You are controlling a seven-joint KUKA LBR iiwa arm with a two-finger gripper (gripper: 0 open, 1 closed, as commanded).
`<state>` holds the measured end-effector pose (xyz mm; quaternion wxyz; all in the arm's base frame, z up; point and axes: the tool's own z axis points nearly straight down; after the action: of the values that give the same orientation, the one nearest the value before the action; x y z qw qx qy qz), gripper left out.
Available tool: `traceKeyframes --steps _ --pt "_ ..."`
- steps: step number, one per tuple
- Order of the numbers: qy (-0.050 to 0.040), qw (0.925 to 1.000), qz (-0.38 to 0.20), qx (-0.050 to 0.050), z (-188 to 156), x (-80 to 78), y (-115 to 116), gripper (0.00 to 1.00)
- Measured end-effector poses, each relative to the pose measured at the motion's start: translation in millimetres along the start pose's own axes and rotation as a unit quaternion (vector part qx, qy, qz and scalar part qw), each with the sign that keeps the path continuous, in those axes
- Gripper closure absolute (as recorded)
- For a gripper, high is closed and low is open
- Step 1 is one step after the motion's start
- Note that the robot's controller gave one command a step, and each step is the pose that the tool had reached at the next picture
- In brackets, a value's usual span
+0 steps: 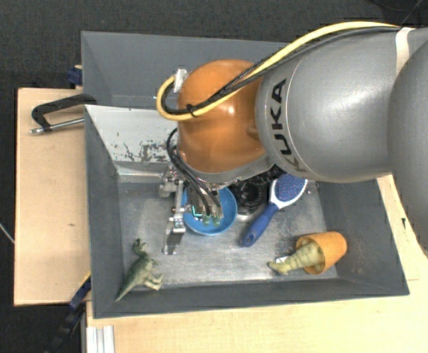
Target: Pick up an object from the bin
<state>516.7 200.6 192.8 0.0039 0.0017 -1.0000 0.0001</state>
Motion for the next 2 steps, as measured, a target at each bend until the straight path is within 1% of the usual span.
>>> traceKeyframes --steps 1,2 --pt "-0.0066 0.9997 0.024 -0.002 111 -47.6 -105 0.0" --pt "-0.0019 0.9995 0.03 0.004 116 -52.6 -94 0.0"
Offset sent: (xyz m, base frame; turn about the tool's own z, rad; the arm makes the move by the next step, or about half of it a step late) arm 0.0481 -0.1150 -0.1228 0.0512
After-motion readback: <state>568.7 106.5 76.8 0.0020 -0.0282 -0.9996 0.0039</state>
